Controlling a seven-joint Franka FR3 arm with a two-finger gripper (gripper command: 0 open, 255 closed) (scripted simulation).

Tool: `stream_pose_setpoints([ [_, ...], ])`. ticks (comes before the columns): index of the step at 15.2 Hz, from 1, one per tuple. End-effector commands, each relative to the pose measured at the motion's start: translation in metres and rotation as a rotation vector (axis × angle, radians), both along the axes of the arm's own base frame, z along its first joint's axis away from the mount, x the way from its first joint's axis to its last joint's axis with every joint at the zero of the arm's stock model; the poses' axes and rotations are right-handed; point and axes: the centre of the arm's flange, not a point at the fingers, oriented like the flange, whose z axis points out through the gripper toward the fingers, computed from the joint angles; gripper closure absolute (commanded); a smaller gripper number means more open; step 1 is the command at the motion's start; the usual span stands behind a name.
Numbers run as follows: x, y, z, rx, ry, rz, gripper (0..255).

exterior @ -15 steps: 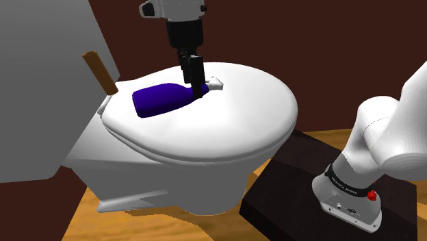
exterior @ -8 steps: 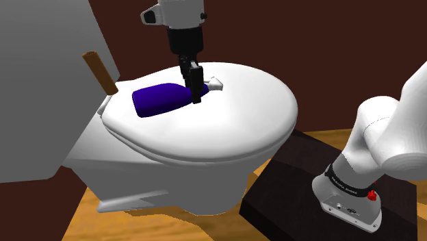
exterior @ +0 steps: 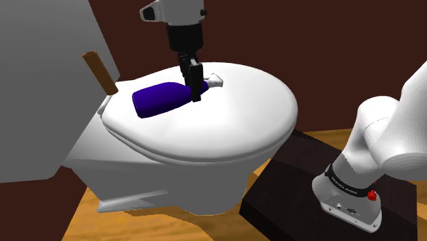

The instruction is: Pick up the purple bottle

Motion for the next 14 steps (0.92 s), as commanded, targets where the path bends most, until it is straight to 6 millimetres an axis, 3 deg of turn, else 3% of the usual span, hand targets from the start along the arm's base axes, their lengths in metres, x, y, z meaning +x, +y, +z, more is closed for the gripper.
stream_pose_setpoints([
  [1,0.000,0.000,0.009,0.000,0.000,0.000,255],
  [14,0.000,0.000,0.073,0.000,0.000,0.000,255],
])
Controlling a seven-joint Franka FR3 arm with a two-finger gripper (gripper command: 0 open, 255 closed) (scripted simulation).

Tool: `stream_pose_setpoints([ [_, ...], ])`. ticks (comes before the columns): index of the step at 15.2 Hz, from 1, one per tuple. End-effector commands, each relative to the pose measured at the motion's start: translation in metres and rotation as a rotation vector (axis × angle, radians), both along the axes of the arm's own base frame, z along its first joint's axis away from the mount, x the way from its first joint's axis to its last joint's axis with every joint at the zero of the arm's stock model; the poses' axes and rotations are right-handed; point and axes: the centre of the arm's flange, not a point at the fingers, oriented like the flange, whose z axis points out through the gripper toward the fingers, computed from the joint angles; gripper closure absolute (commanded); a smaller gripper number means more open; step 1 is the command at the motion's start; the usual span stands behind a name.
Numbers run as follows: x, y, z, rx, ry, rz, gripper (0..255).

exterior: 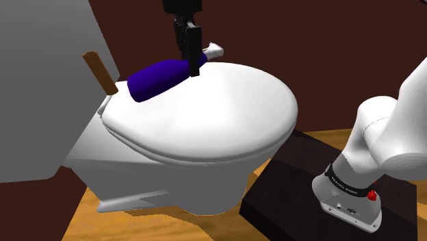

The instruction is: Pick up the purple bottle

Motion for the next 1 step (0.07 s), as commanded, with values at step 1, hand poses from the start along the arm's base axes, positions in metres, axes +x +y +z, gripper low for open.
stream_pose_setpoints([
  [1,0.0006,0.0003,0.0031,0.000,0.000,0.000,255],
])
